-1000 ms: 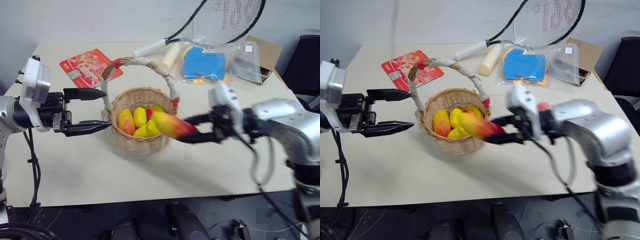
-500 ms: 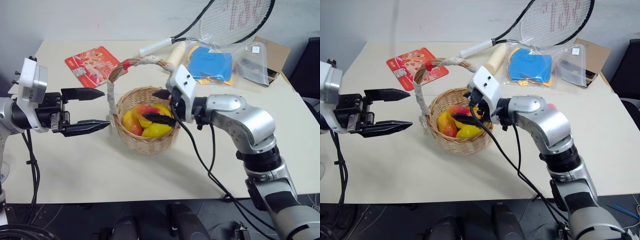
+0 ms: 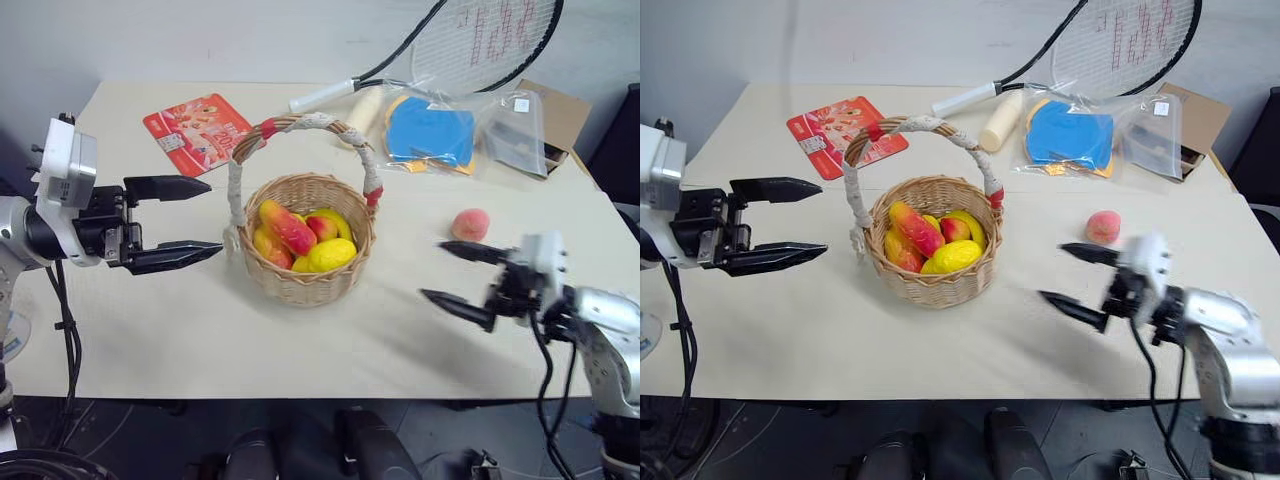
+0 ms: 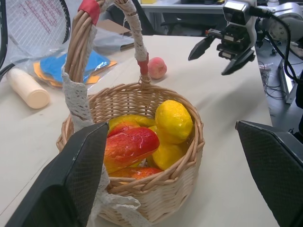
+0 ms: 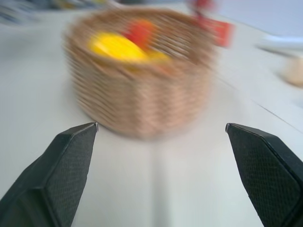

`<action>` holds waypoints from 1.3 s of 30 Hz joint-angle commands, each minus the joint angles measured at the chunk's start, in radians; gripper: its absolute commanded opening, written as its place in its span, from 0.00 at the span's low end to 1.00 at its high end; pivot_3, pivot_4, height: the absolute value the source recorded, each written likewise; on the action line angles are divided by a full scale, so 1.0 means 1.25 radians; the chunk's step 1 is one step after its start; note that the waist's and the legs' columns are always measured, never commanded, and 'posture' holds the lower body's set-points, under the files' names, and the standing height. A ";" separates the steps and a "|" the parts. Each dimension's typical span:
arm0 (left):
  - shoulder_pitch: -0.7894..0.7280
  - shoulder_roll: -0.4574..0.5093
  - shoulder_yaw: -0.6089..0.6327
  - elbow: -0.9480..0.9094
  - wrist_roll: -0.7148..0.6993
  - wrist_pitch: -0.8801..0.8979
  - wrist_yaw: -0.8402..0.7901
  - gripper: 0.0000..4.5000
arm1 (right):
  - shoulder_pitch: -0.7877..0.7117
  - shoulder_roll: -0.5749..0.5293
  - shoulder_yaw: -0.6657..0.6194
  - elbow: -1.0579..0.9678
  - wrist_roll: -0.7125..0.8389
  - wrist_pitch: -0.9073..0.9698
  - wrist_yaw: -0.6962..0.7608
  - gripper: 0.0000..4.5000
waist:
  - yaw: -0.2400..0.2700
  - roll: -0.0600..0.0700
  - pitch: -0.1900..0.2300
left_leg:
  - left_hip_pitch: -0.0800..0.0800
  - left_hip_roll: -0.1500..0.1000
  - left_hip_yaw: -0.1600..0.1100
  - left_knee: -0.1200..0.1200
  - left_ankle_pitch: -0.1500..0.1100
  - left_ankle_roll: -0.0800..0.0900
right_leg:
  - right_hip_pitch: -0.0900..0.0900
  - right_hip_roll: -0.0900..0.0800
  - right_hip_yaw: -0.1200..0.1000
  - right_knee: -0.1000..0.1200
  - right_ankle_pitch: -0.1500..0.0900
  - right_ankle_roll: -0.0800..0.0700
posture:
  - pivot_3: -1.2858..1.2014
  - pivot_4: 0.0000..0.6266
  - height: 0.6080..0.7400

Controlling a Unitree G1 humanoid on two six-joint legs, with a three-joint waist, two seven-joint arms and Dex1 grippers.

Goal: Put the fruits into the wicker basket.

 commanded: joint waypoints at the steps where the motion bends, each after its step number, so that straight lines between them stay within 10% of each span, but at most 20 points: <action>1: -0.053 0.000 -0.022 -0.044 -0.021 -0.001 0.014 1.00 | 0.088 0.022 -0.099 0.107 -0.054 -0.176 -0.041 0.99 | 0.001 0.000 0.000 | 0.000 0.000 0.000 0.000 0.000 0.000 | 0.001 0.000 -0.001 0.000 0.000 0.000 | 0.52 0.24 1.00; 8: -0.181 -0.027 -0.056 -0.019 -0.045 0.041 0.072 1.00 | 0.156 0.025 -0.148 0.219 -0.068 -0.232 -0.140 0.99 | -0.004 0.002 0.001 | 0.008 0.000 0.000 0.000 0.000 0.000 | 0.008 0.001 0.002 0.000 0.000 0.000 | 0.52 0.24 1.00; 21: -0.195 -0.027 -0.099 0.016 -0.023 0.047 0.067 1.00 | -0.373 -0.018 0.106 0.269 -0.106 0.137 -0.326 0.99 | -0.033 0.005 0.003 | 0.020 0.001 -0.001 -0.011 0.000 -0.007 | 0.009 0.009 0.020 0.002 0.000 0.000 | 0.52 0.24 1.00; 39: -0.062 -0.007 -0.022 -0.056 -0.059 0.050 0.070 1.00 | -0.685 0.041 0.254 0.808 -0.250 0.033 -0.267 0.91 | -0.048 0.005 0.003 | 0.013 0.002 0.001 -0.009 -0.001 -0.006 | 0.001 0.009 0.021 0.000 0.000 0.000 | 0.52 0.24 1.00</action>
